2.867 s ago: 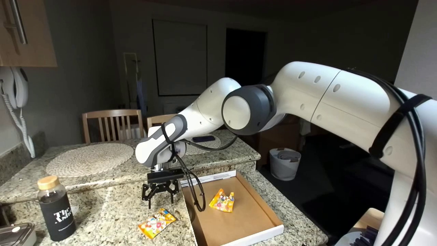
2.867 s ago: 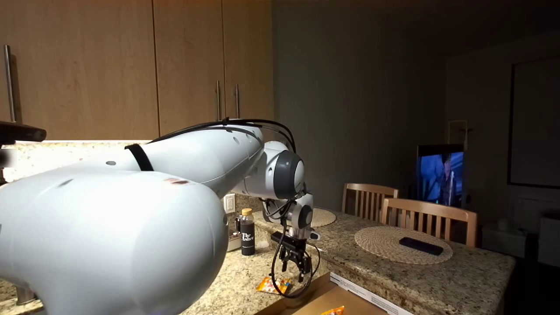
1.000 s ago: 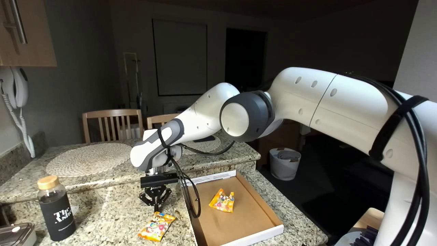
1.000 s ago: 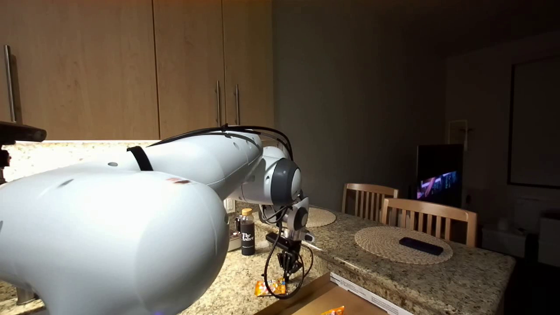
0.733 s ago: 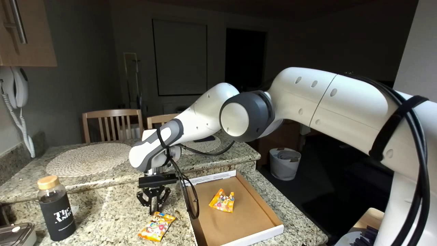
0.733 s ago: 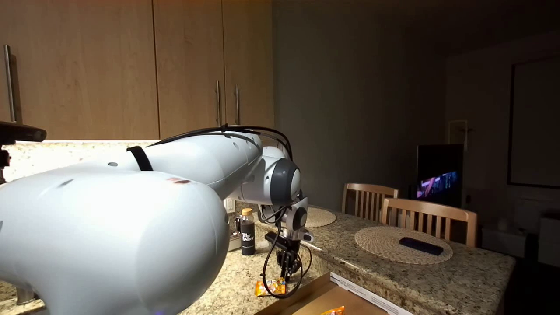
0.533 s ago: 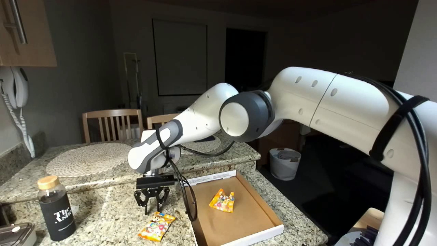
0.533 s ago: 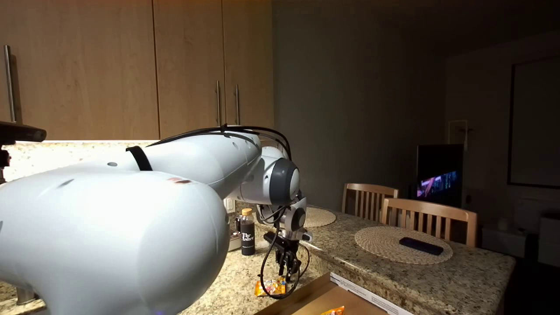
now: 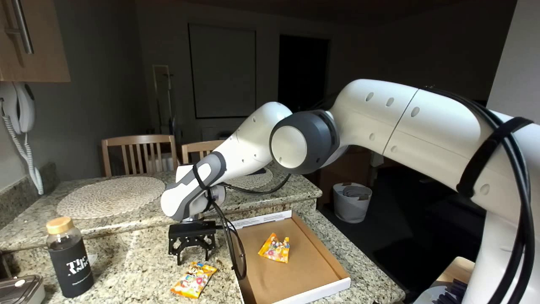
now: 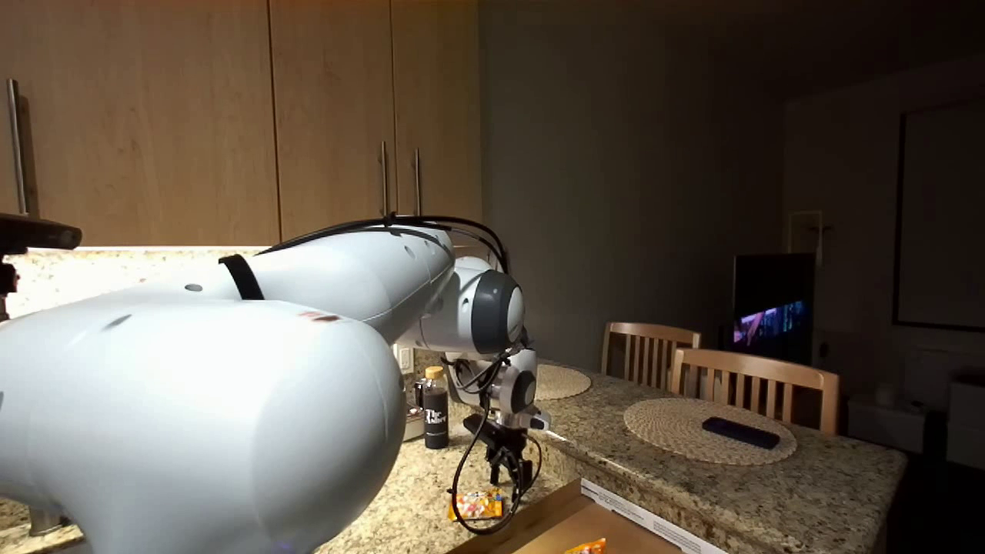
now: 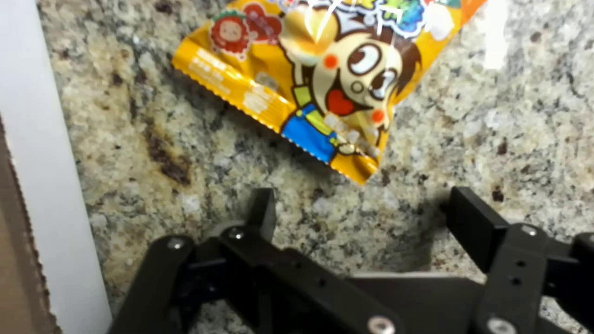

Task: Put the sachets in the box

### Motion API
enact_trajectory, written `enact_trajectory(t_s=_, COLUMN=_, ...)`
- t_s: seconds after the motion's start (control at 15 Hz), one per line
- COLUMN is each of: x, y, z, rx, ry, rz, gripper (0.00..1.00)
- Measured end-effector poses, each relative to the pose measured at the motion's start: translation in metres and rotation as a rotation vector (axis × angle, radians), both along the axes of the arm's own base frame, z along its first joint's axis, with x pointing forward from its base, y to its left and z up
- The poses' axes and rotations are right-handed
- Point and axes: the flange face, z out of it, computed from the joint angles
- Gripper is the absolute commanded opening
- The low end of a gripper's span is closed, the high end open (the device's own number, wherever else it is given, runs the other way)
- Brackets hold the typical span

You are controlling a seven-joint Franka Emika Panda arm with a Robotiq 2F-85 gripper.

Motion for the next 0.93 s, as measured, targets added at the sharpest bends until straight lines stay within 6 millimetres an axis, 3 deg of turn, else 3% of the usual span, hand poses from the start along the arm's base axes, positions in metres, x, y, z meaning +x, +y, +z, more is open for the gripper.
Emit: enact_trajectory(t_s=0.93, x=-0.012, y=0.005, z=0.004, rx=0.003, ry=-0.034, rz=0.015, gripper=1.0)
